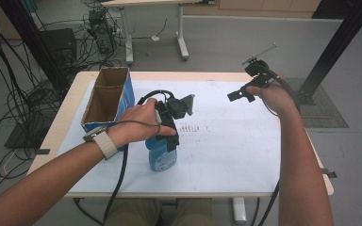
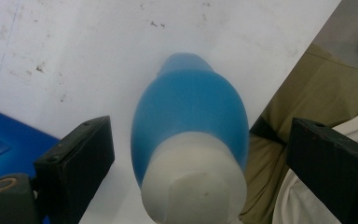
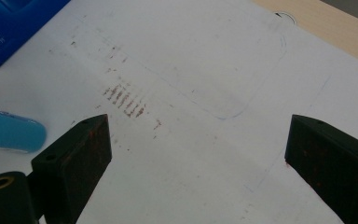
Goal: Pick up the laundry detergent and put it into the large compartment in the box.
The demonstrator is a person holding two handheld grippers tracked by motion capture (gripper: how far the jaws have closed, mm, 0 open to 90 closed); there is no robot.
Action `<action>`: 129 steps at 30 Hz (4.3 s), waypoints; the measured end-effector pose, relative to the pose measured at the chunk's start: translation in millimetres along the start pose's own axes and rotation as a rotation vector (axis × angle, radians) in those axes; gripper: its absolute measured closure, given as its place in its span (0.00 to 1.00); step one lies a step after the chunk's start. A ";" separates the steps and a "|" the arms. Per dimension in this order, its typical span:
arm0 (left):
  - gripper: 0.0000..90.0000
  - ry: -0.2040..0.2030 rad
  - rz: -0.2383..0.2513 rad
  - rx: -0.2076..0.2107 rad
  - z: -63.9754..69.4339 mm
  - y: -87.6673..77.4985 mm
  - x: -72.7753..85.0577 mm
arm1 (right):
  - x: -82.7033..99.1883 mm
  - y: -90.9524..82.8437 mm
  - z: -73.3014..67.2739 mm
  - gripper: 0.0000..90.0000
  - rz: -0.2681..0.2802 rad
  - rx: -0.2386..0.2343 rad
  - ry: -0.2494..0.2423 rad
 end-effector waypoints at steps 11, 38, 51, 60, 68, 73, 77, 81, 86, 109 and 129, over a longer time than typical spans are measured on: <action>0.09 -0.002 0.002 -0.002 0.5 0.6 0.4 | 0.3 -0.4 0.4 0.08 0.002 0.001 0.001; 0.09 -0.005 0.004 -0.004 -0.7 0.7 2.0 | 0.0 0.0 0.1 0.08 0.003 -0.001 0.001; 0.09 -0.008 0.004 -0.001 -0.6 1.4 1.5 | -0.4 0.7 0.3 0.08 0.000 -0.001 0.001; 0.09 -0.007 0.008 -0.003 0.2 2.0 1.9 | -0.6 0.7 -0.4 0.08 0.000 -0.001 -0.001; 0.10 -0.010 0.011 0.002 -0.1 2.8 2.2 | -0.4 0.4 -0.1 0.08 0.002 -0.001 -0.002; 0.10 -0.007 0.010 0.007 -0.1 4.5 1.5 | -0.2 1.0 0.2 0.08 -0.001 -0.001 -0.002; 0.10 -0.008 0.009 0.006 0.1 6.2 1.8 | 0.2 1.2 0.6 0.08 0.001 -0.002 -0.001; 0.10 -0.011 0.009 0.008 0.1 8.5 2.7 | 0.5 1.0 0.1 0.08 0.002 -0.001 0.004; 0.10 -0.007 0.008 0.012 1.6 13.7 2.4 | 0.8 1.7 -0.5 0.08 0.003 -0.003 0.003; 0.15 -0.015 0.007 -0.010 2.1 26.6 1.2 | 4.3 5.2 0.9 0.08 0.000 -0.010 0.007; 0.26 -0.022 0.017 -0.073 5.0 27.9 2.3 | 3.9 6.0 0.0 0.08 0.000 -0.014 0.004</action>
Point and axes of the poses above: each handheld gripper's, and its own axes: y roughly forward along the jaws, x roughly out of its underside, z roughly to its right, the point moved 9 cm from there along y, roughly forward along the jaws, and after that the axes turned 7 degrees about y, right-handed, at the moved point
